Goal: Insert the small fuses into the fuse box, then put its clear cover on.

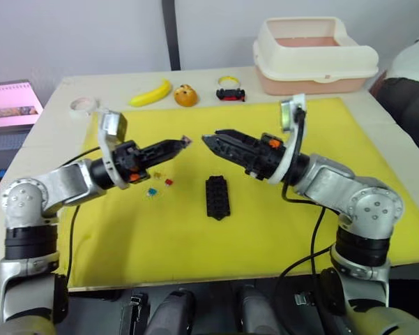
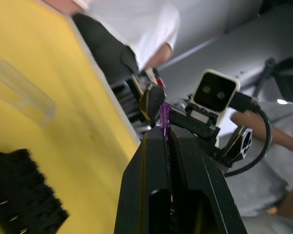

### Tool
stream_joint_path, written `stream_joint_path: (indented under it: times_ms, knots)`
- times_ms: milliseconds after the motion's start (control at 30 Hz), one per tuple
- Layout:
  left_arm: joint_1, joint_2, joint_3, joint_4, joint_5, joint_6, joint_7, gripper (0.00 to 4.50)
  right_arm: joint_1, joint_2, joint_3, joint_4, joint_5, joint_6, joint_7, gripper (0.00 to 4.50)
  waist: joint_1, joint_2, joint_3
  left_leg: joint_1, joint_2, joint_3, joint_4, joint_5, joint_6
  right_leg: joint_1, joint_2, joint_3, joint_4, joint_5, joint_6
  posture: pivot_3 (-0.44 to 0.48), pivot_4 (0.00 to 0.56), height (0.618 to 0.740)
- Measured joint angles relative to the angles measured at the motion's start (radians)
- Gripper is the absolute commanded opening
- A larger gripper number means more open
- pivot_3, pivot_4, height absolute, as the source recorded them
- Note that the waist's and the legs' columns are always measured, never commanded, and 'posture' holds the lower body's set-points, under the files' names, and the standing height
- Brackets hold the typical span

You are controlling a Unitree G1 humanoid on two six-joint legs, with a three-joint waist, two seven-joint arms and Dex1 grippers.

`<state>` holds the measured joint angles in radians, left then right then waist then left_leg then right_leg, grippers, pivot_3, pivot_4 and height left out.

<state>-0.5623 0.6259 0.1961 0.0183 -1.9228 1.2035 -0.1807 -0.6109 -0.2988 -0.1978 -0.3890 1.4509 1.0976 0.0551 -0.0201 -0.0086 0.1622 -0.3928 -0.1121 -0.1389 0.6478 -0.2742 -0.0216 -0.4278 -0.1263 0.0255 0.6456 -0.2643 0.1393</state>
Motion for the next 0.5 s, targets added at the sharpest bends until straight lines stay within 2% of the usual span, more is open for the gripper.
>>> stream_joint_path:
  times_ms: [133, 200, 267, 500]
  knots:
    - [-0.003, -0.010, -0.024, 0.004, 0.009, -0.006, -0.027, 0.03, 0.015, 0.017, 0.024, 0.000, 0.110, -0.054, -0.118, 4.50, 0.001, 0.000, 0.000, 0.000, 0.001, 0.000, 0.000, 0.000, 0.000, 0.000, 0.001, 0.001, 0.000, 0.000, 0.000, 0.000, 0.150, 0.740]
    - [-0.005, -0.011, -0.025, 0.010, 0.012, -0.011, -0.036, 0.00, 0.027, 0.016, 0.037, 0.000, 0.149, -0.076, -0.161, 3.98, 0.002, 0.000, 0.000, 0.000, 0.001, 0.000, 0.000, 0.000, 0.000, 0.000, 0.001, 0.001, 0.000, 0.000, 0.000, 0.000, 0.150, 0.740]
    - [-0.011, -0.018, -0.027, 0.014, 0.019, -0.011, -0.045, 0.00, 0.032, 0.008, 0.051, 0.000, 0.167, -0.088, -0.187, 3.27, 0.003, 0.000, 0.000, 0.000, 0.001, 0.000, 0.001, 0.000, 0.000, 0.000, 0.001, 0.001, 0.000, 0.000, 0.000, 0.000, 0.150, 0.740]
    - [-0.035, -0.041, -0.046, 0.018, 0.048, -0.013, -0.069, 0.00, 0.047, -0.034, 0.103, 0.000, 0.192, -0.121, -0.231, 3.27, 0.004, 0.000, 0.000, 0.000, 0.001, 0.000, 0.001, 0.000, 0.000, 0.000, 0.002, 0.001, 0.000, 0.000, 0.000, 0.000, 0.150, 0.740]
